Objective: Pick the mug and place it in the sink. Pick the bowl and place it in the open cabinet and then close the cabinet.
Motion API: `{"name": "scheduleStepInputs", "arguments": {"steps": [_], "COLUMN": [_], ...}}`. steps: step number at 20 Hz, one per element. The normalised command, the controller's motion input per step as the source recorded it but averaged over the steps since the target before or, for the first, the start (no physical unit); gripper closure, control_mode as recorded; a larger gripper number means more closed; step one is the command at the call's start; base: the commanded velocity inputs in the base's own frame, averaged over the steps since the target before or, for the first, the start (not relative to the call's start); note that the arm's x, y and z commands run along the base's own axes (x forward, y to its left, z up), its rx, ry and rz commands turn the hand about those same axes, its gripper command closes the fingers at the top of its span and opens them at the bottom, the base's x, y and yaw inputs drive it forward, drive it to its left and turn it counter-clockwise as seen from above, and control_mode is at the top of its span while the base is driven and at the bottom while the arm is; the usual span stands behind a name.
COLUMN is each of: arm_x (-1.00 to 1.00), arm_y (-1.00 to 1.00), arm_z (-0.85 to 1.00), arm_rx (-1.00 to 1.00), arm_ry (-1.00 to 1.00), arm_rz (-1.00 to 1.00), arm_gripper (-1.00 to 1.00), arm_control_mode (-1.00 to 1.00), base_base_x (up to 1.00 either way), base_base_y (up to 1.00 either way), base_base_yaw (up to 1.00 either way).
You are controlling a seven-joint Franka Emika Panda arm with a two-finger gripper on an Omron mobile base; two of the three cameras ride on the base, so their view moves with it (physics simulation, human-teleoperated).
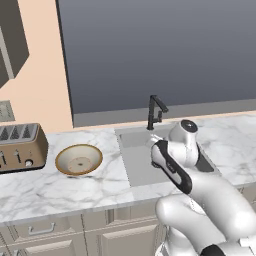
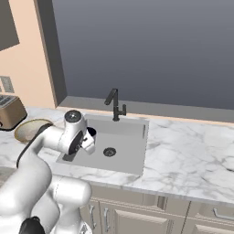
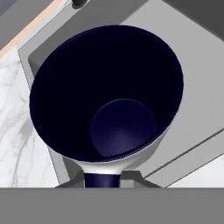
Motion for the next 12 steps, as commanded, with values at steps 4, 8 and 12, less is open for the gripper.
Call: {"name": "scheduleStepInputs", "arguments": {"steps": [4,8,12], "arm_x": [0.38,0.24,0.23], "arm_y": [0.0,0.0,-0.01], "arm_z": [-0.24,-0.37,-0.29], "arm_rx": [0.0,0.0,0.0], "arm_ry": [0.01,0.0,0.0], "arm_rz": [-0.03,-0.03,-0.04], "arm_gripper": [1.0,1.0,1.0], "arm_control_mode": [-1.0,-1.0,-1.0], "base_base_x": [0.0,0.0,0.0], "base_base_y": [0.0,0.0,0.0], "base_base_yaw": [0.0,0.0,0.0]}}
